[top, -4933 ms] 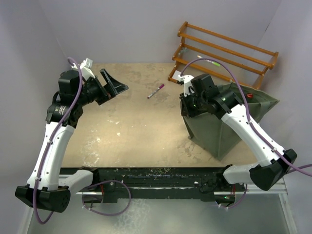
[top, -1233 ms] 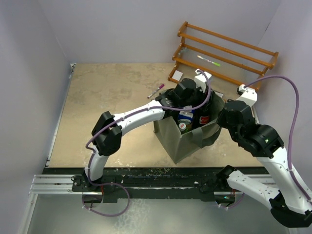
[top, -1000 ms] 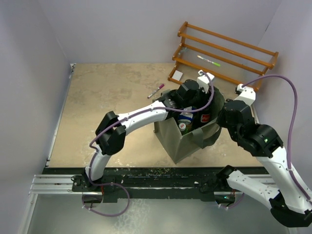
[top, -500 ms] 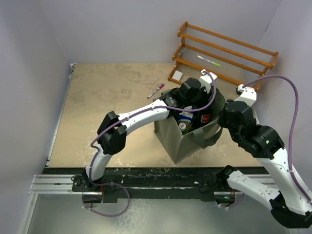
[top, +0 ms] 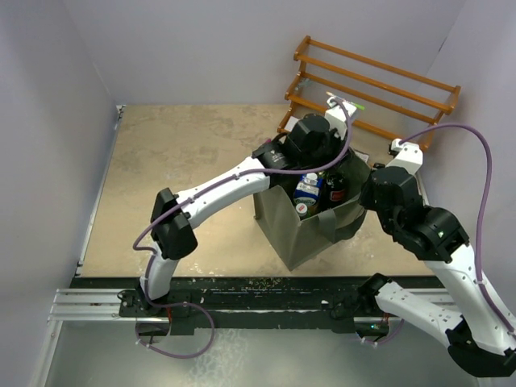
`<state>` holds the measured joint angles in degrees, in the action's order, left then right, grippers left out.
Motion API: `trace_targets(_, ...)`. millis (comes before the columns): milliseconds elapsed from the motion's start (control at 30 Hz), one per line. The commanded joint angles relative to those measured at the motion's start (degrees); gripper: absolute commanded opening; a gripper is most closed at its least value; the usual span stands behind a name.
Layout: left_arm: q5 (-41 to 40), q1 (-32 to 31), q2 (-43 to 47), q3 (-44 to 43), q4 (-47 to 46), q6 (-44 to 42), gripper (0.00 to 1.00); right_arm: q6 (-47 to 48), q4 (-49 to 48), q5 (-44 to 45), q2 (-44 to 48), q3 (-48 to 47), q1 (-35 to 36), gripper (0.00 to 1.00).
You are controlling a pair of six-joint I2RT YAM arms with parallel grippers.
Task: Take the beverage out of the canvas bag
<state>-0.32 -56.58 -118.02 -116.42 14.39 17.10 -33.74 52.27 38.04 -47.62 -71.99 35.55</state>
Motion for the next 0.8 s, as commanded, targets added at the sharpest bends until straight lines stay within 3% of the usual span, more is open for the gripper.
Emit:
trace_targets(0,-4.64,0.6,9.11,-10.67,-6.39,3.14,0.0,1.54,-3.29,2.13,-0.16,-0.04,-0.29,0.28)
trace_targets(167,-6.93,1.8,7.78,-20.0,0.34,8.89,0.0,1.86,-3.58,2.02,-0.41,-0.04,-0.25,0.28)
trace_targets(300,-4.94,3.0,7.99,-21.13,1.3,10.91,0.0,1.93,-3.52,2.22,-0.41,-0.22,-0.23,0.28)
trace_targets(767,-9.26,5.86,8.42,-29.39,8.03,13.4,0.0,2.01,-3.61,2.3,0.29,0.24,-0.28,0.28)
